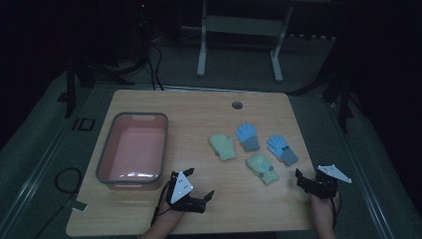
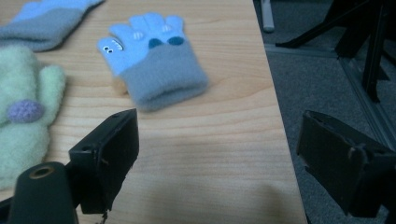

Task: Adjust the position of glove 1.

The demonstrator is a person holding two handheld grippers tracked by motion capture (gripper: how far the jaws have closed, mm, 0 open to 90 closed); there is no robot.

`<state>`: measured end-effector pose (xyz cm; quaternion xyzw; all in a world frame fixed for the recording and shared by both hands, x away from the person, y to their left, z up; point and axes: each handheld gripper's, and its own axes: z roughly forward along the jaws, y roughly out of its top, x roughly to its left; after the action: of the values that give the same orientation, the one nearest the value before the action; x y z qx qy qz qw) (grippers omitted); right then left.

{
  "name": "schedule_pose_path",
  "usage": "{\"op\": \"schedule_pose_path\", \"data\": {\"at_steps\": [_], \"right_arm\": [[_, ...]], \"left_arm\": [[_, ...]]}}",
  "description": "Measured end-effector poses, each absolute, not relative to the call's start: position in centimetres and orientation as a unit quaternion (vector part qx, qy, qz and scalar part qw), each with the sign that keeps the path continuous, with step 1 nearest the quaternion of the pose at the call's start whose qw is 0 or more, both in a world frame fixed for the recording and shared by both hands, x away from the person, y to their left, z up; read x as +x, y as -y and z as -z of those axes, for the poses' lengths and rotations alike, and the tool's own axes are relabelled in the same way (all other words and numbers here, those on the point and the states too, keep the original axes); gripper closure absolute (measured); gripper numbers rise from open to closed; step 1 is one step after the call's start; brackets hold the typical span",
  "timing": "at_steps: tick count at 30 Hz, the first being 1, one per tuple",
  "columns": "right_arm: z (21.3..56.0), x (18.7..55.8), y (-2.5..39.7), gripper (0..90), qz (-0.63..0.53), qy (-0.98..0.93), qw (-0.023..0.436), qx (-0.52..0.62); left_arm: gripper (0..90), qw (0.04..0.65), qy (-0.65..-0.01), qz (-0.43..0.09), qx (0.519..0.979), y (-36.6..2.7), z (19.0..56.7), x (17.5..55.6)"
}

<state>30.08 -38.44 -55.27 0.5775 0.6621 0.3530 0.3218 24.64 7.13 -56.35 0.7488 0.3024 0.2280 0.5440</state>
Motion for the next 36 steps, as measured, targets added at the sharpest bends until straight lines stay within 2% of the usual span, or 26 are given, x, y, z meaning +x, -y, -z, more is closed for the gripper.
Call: {"op": "schedule_pose_path", "data": {"at_steps": [10,13,15,24,36], "right_arm": [[55.0,30.2,38.9,11.9,-0.343,-0.675,0.292,0.584],[54.7,30.5,39.0,13.7,-0.349,-0.687,0.248,0.587],[54.7,30.6,39.0,14.5,-0.353,-0.691,0.235,0.585],[54.2,30.7,37.7,12.1,-0.351,-0.704,0.253,0.562],[53.2,31.0,37.9,13.3,-0.359,-0.706,0.244,0.559]], "left_arm": [[1.8,0.542,-0.301,-0.229,0.75,-7.1,56.3,24.6],[1.8,0.542,-0.301,-0.228,0.75,-7.1,56.3,24.6],[1.8,0.542,-0.301,-0.228,0.751,-7.1,56.3,24.6],[1.8,0.541,-0.299,-0.23,0.752,-7.0,56.3,24.6],[1.8,0.541,-0.297,-0.23,0.753,-7.0,56.3,24.6]]}}
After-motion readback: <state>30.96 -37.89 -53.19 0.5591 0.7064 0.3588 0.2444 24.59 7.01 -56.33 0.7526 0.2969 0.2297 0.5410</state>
